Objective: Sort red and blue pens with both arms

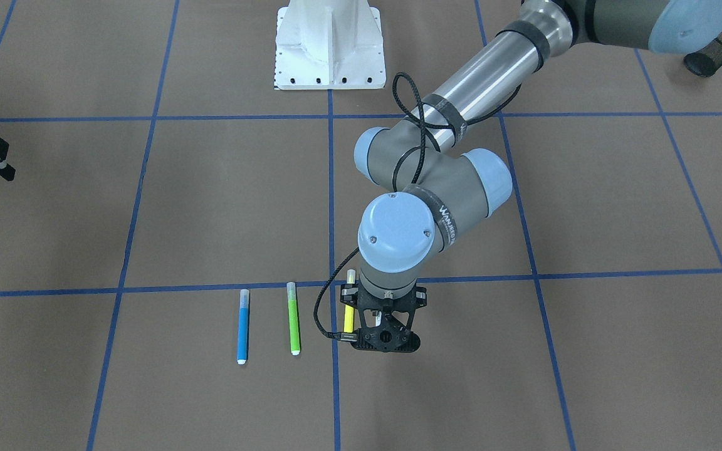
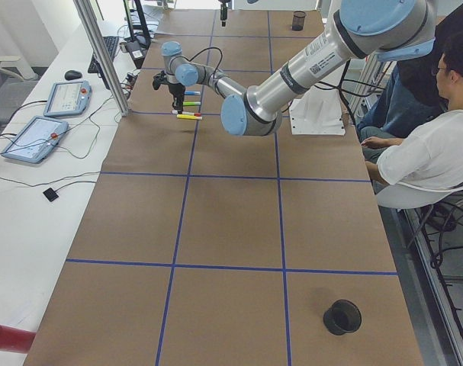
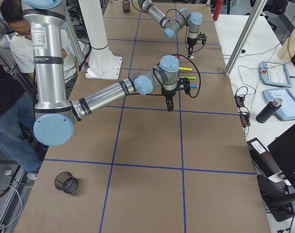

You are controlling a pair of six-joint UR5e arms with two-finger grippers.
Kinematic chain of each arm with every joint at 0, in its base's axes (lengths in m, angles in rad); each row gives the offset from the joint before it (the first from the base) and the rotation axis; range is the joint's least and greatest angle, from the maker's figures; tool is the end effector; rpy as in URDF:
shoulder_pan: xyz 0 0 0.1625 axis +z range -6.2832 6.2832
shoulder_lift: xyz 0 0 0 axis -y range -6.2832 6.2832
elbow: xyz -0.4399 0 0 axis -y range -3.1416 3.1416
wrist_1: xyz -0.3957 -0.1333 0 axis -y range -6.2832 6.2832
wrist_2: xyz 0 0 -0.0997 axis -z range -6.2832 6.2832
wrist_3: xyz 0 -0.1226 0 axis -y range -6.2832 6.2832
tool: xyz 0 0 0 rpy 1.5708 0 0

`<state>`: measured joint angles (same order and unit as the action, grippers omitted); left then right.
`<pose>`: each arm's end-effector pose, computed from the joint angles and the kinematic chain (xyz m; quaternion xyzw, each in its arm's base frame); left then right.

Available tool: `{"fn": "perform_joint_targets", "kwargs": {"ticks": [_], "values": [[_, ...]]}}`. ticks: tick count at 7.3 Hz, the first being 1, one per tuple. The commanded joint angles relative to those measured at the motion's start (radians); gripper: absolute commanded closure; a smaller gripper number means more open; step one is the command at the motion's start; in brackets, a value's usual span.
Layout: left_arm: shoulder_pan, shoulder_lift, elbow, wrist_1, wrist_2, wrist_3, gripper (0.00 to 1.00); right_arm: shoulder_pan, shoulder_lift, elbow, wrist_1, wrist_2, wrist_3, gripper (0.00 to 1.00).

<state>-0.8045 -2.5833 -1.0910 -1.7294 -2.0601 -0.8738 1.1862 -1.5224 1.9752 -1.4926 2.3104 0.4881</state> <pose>0.5417 -0.6719 0.2144 0.0576 0.3958 0.0329 0.9159 -0.1440 -0.4908 0.4564 0.0743 -0.4195 -0.0482 0.9034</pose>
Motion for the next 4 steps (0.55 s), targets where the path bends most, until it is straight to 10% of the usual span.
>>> {"fn": "perform_joint_targets", "kwargs": {"ticks": [1,4], "values": [[-0.024,0.209,-0.294,0.004,0.001,-0.036,1.00,-0.002,0.022,-0.010,0.000,-0.015,0.001,0.00],[-0.074,0.481,-0.629,0.002,0.006,-0.042,1.00,-0.046,0.120,-0.058,0.000,-0.029,0.123,0.00]]}}
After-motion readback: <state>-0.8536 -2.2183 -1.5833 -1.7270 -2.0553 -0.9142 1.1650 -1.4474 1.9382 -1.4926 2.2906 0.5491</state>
